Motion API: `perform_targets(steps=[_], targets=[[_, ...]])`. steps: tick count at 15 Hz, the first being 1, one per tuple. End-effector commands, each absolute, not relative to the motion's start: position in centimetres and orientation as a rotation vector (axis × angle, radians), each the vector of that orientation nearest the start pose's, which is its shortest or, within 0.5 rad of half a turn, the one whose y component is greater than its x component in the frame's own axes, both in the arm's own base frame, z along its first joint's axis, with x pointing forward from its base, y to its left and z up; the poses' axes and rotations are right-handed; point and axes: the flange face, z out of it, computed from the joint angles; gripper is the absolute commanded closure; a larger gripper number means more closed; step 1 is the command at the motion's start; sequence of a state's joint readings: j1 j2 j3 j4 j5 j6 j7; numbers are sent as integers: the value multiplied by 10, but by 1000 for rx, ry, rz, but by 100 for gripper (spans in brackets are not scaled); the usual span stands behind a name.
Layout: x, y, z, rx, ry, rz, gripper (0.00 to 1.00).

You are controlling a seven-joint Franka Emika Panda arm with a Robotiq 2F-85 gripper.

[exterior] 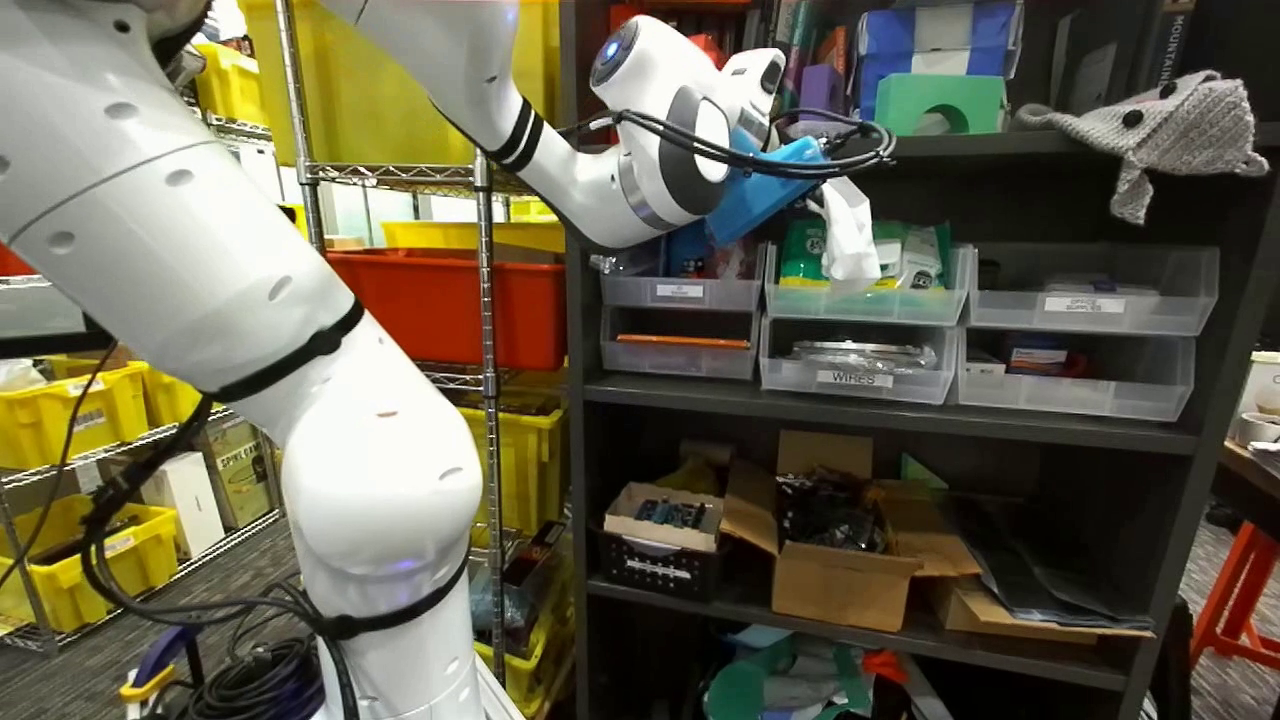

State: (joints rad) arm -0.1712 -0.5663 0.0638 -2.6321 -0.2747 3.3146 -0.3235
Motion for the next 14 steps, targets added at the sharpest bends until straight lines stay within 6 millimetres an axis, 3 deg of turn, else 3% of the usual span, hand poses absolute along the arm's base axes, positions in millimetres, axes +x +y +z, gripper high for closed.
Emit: perform_targets(steps=[1, 7, 14], targets=[[435, -19, 597, -2843, -722, -1942, 99], [477, -4, 603, -2865, -751, -1804, 99], [506, 27, 583, -2769, -814, -1662, 99]])
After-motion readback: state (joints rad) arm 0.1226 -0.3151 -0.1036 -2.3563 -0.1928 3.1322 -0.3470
